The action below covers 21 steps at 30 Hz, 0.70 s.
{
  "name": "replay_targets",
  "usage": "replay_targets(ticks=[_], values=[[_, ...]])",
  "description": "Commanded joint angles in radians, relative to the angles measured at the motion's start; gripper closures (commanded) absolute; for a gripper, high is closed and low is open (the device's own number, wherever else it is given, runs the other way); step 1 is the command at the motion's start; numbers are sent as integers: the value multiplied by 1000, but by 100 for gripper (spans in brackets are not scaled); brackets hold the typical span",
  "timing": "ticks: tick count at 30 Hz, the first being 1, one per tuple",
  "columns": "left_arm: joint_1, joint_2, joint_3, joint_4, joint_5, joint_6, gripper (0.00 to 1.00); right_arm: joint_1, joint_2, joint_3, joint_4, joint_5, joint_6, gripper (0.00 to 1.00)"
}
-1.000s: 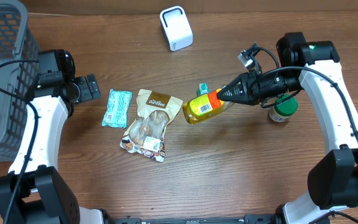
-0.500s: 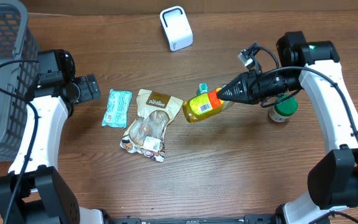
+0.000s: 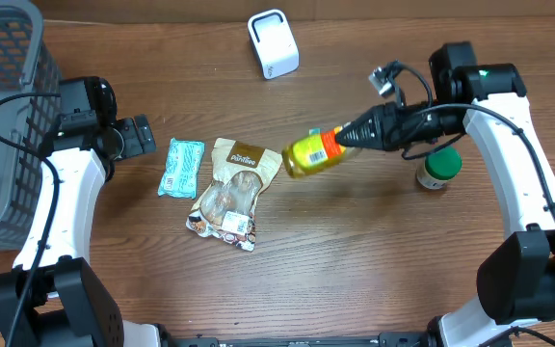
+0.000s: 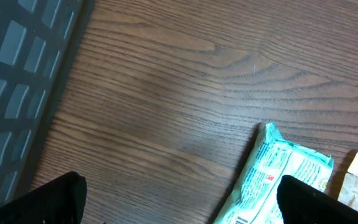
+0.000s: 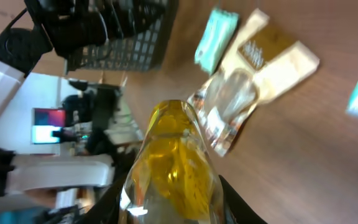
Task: Scan the item barcode
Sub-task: 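Carry the bottle to the white scanner and hold its label there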
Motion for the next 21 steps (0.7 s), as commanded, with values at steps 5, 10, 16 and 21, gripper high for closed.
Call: replay_targets(ticks=[5,10,16,21], values=[[-7,-15,20,1,-5,11,0,30,-27,32,398,247,359,76],[-7,-15,20,1,-5,11,1,98,-27,69,574,461,522,79],[-7,-15,20,1,-5,11,0,209,-27,270,582,797,507,78],[-7,-15,20,1,-5,11,0,340,-25,333,737,1127,246,78]])
